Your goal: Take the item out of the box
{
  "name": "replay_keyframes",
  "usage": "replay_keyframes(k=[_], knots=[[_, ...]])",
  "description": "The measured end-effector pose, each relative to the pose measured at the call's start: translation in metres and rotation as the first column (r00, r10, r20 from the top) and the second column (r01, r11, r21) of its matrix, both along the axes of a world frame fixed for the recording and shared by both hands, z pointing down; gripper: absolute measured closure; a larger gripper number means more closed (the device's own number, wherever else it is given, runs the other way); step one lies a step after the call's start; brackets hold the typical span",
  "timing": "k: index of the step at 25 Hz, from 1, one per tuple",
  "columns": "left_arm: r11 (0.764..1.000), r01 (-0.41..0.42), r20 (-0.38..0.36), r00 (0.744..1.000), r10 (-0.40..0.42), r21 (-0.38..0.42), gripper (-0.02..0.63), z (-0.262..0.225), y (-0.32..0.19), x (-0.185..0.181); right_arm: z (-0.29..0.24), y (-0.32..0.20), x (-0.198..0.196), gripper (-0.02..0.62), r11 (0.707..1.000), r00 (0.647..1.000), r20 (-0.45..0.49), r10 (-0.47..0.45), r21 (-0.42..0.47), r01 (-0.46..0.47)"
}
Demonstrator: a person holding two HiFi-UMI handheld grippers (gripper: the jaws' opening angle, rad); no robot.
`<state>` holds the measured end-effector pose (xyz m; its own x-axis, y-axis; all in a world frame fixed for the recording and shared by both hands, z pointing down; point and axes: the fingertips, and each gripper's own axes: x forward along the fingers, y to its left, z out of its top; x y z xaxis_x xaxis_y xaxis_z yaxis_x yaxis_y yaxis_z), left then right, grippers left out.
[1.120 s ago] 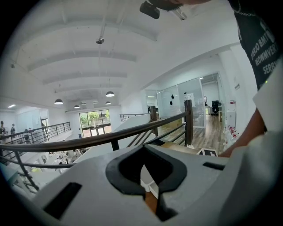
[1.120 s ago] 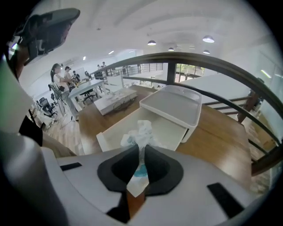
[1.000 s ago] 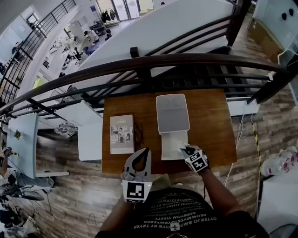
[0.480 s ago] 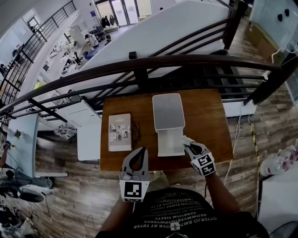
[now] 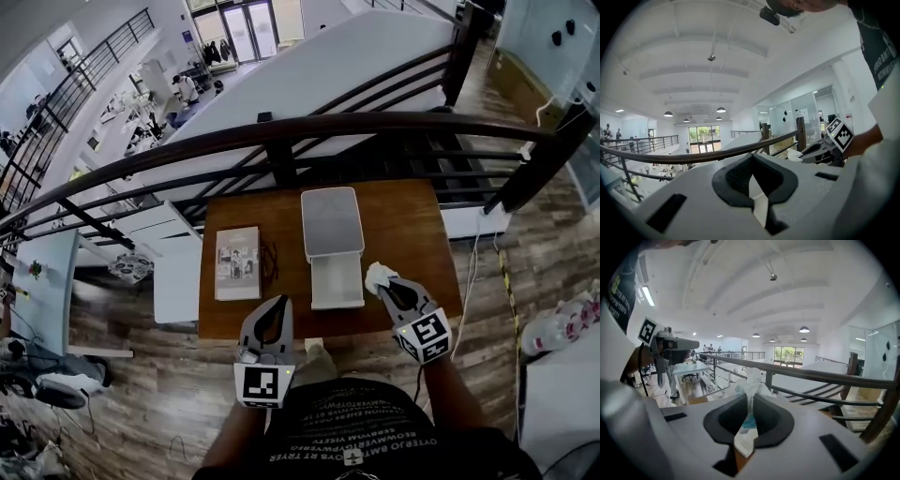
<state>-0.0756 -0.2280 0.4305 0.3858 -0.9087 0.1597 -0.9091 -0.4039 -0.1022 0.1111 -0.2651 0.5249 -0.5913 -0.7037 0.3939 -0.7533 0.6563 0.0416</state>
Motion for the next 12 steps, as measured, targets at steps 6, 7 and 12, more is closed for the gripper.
replay_keyframes(k=[6, 7, 12], knots=[[1.0, -0.021, -0.008, 1.0, 0.021, 0.022, 0.6, -0.003, 0.028, 0.015, -0.034, 0.031, 0.01, 0.566, 0.998, 0.999, 0.036, -0.013, 0.054, 0.011], [0.999, -0.022, -0.009, 1.0, 0.022, 0.026, 0.6, -0.003, 0.033, 0.016, -0.038, 0.036, 0.011, 0.566, 0.998, 0.999, 0.044, -0.012, 0.059, 0.01], [1.0, -0.02, -0.013, 1.0, 0.02, 0.019, 0.6, -0.002, 0.051, 0.022, -0.048, 0.055, 0.018, 0.566, 0.997, 0.999, 0.05, -0.008, 0.083, 0.004]])
